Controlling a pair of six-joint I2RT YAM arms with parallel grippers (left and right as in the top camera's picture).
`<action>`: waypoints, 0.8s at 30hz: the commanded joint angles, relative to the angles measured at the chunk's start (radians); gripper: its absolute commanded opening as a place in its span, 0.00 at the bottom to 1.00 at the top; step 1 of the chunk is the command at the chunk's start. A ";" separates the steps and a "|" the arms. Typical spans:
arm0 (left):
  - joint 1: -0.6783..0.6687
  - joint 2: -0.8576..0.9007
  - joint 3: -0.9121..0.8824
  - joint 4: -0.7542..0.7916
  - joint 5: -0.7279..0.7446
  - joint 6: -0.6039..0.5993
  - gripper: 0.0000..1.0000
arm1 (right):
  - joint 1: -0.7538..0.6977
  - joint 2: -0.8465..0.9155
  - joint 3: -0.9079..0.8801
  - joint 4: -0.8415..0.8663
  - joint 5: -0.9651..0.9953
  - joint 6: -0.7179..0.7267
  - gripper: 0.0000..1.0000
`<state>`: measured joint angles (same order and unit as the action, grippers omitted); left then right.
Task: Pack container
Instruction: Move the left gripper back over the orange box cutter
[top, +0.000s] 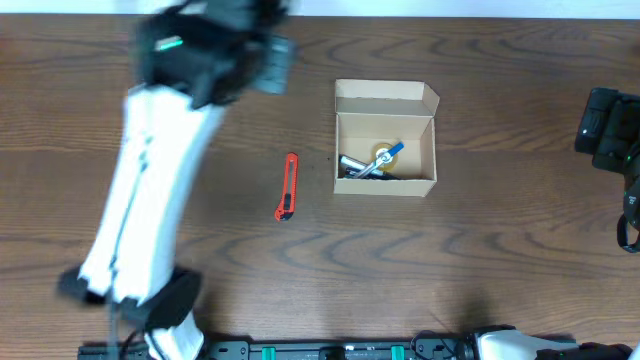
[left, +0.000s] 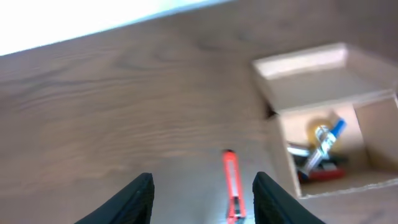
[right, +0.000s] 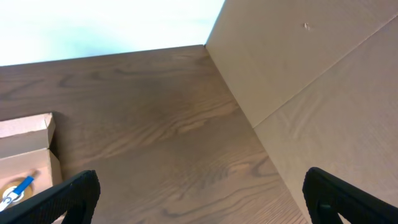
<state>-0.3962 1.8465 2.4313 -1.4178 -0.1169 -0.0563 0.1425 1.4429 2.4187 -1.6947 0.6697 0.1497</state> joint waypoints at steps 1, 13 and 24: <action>0.040 -0.051 0.005 -0.054 -0.045 -0.050 0.50 | -0.006 0.002 0.001 -0.003 0.010 0.010 0.99; 0.094 -0.053 -0.262 -0.091 0.020 -0.106 0.45 | -0.006 0.002 0.001 -0.003 0.010 0.010 0.99; 0.095 -0.053 -0.735 0.218 0.198 -0.143 0.55 | -0.006 0.002 0.001 -0.003 0.010 0.010 0.99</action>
<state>-0.3031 1.7916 1.7576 -1.2274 0.0273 -0.1699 0.1425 1.4429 2.4187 -1.6951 0.6697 0.1497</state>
